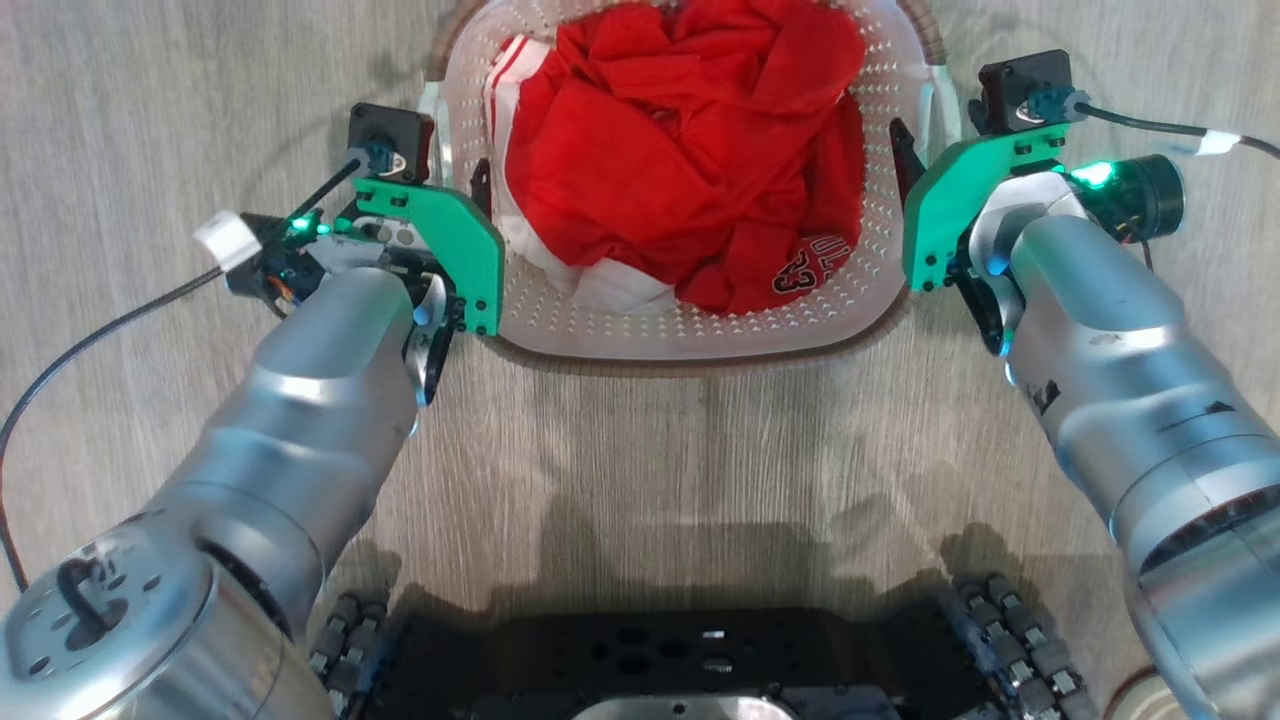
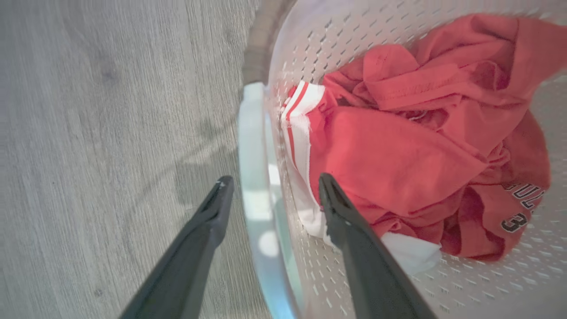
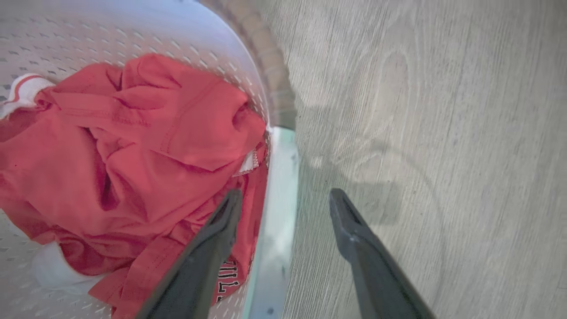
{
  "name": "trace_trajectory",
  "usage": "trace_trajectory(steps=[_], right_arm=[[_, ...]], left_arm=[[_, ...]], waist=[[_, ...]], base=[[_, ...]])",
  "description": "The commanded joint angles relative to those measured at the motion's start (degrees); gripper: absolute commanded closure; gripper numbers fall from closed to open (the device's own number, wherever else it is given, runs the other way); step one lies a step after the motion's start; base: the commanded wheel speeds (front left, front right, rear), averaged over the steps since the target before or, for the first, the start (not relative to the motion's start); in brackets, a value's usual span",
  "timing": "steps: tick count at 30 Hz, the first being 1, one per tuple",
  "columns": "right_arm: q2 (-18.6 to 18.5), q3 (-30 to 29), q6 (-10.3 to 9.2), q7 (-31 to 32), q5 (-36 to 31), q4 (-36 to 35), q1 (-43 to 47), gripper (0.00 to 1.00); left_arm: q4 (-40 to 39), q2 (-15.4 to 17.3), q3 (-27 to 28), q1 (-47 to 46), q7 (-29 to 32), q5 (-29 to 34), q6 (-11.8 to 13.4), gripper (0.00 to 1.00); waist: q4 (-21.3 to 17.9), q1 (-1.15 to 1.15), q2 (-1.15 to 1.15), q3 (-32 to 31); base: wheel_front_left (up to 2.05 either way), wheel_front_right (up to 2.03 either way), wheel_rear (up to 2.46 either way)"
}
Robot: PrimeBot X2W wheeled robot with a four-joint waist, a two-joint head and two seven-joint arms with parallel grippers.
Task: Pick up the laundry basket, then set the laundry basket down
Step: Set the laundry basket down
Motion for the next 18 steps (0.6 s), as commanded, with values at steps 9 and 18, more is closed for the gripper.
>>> trace_trajectory(steps=[9, 18], right_arm=[[0.94, -4.1, 0.33, -4.13, -3.77, -0.52, 1.12, 0.0], [0.94, -9.79, 0.33, -4.94, -8.3, -3.27, 1.48, 0.0]], left_arm=[[-0.4, 1.34, 2.11, 0.91, -2.71, -1.34, 0.71, 0.0], [-10.5, 3.78, 11.26, 3.28, -2.86, 5.28, 3.11, 0.0]], waist=[[-0.04, 0.0, 0.0, -5.23], [0.46, 0.0, 0.0, -11.31]], base=[[0.0, 0.0, 0.0], [0.0, 0.0, 0.0]])
